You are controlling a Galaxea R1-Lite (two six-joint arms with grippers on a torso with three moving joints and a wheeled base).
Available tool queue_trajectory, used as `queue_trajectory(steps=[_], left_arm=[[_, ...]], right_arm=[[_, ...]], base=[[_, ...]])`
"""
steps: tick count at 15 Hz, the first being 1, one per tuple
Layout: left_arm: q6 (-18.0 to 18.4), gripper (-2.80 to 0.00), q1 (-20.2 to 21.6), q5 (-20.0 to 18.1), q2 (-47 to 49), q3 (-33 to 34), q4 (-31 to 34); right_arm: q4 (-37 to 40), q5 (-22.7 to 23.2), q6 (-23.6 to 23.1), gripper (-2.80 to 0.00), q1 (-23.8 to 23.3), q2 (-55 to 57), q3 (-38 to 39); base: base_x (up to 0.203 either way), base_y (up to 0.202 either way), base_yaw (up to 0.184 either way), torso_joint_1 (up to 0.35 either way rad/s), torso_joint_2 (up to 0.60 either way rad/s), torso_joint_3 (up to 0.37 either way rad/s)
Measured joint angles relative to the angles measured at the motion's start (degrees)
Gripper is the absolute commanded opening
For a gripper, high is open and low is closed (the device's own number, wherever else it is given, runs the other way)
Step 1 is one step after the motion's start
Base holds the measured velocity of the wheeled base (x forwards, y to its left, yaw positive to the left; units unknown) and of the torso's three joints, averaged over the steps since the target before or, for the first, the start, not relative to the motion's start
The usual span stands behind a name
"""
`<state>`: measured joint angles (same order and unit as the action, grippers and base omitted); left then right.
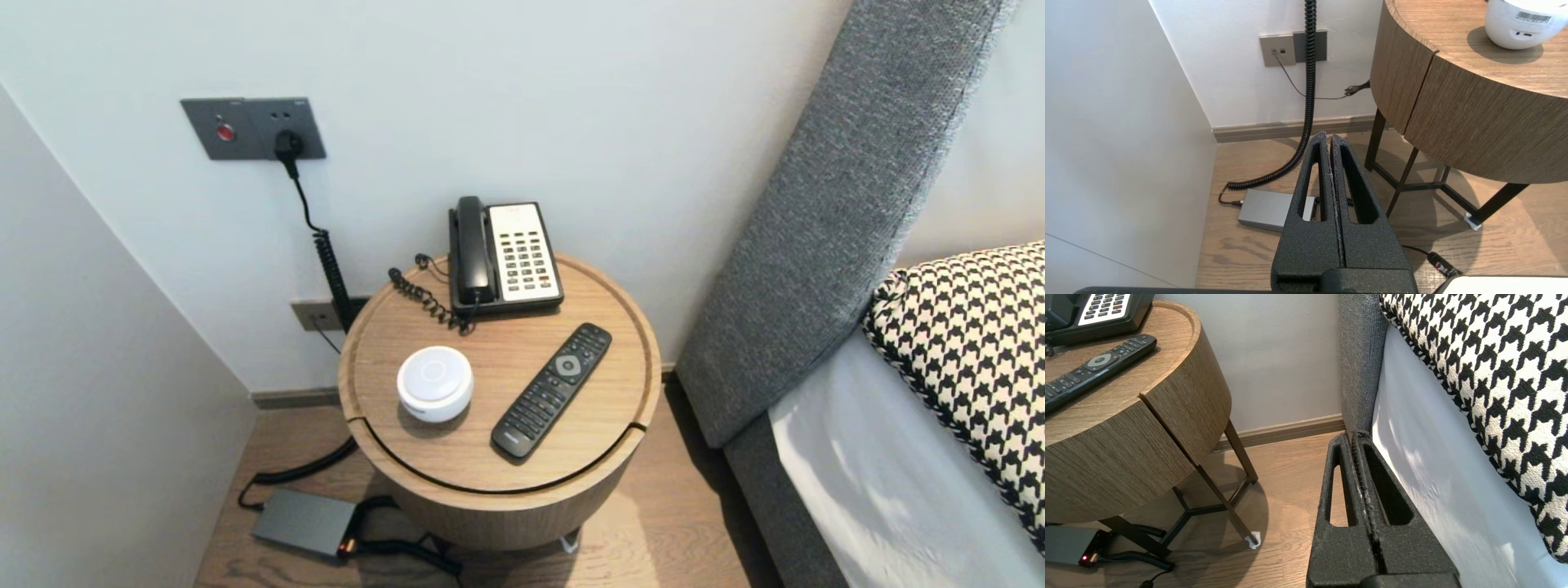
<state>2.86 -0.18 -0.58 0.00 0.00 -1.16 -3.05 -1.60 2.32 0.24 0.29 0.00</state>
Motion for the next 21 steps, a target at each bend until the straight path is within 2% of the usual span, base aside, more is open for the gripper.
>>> queue_trajectory(steps=[21], left_arm=[[0.0, -2.80, 0.0, 0.0, 0.0, 0.0, 0.0]], right_arm=[[0.0, 0.0, 0.0, -2.80, 0.0, 0.0, 0.0]], base=[[0.000, 0.000, 0.000, 0.000, 0.00, 0.000]])
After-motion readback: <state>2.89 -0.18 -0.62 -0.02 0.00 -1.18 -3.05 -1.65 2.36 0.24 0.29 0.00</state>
